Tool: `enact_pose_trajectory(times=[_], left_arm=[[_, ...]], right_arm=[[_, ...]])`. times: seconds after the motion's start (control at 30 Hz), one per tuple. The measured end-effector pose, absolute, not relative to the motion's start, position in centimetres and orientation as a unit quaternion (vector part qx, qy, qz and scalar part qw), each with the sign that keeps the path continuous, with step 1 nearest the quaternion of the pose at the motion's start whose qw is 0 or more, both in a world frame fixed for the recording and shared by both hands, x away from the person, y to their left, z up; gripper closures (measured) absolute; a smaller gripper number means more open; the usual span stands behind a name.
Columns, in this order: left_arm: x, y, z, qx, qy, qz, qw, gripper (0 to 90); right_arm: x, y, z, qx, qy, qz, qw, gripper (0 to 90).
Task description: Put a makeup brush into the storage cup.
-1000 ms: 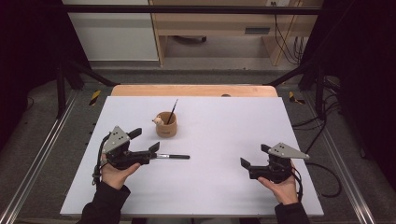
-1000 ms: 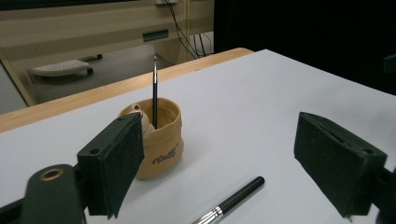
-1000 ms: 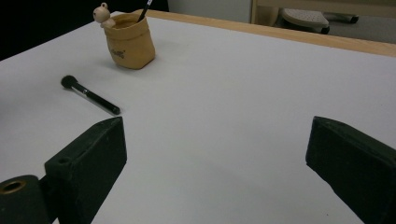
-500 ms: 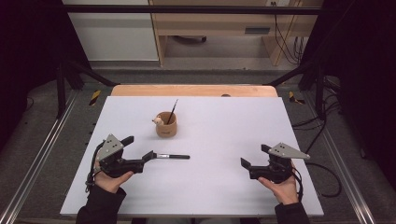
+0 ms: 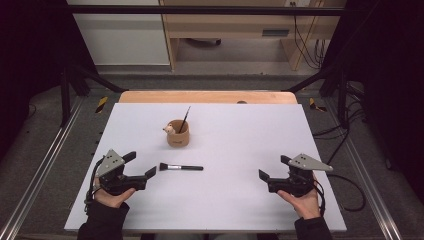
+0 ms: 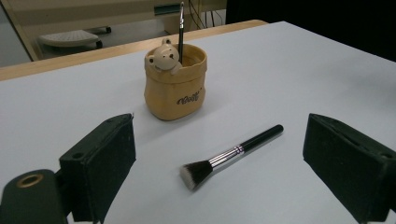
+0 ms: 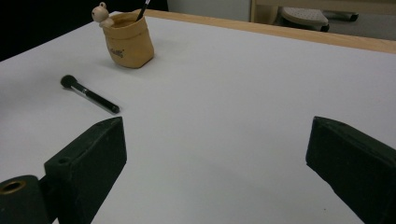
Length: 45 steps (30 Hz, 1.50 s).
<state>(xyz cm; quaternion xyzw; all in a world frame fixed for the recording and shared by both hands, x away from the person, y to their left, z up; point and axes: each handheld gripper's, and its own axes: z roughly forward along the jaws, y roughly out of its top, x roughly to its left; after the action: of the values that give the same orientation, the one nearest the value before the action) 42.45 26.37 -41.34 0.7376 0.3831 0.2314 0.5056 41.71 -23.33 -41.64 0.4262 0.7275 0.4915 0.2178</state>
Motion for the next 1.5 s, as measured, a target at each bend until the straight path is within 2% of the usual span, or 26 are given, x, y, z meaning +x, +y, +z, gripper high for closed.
enact_pose_trajectory(times=[0.63, 1.07, 1.5], left_arm=[[43.6, 26.4, -41.3, 0.759, 0.373, 0.218, 0.488, 8.8], [44.9, 24.7, -41.1, 0.800, 0.347, 0.194, 0.450, 9.4], [46.8, 22.4, -41.4, 0.820, 0.335, 0.174, 0.430, 10.0]], right_arm=[[41.7, -23.4, -41.6, 0.426, 0.727, 0.492, 0.218, 5.8], [41.6, -23.2, -41.4, 0.425, 0.727, 0.492, 0.219, 5.8], [41.5, -23.1, -41.4, 0.423, 0.728, 0.494, 0.219, 5.8]])
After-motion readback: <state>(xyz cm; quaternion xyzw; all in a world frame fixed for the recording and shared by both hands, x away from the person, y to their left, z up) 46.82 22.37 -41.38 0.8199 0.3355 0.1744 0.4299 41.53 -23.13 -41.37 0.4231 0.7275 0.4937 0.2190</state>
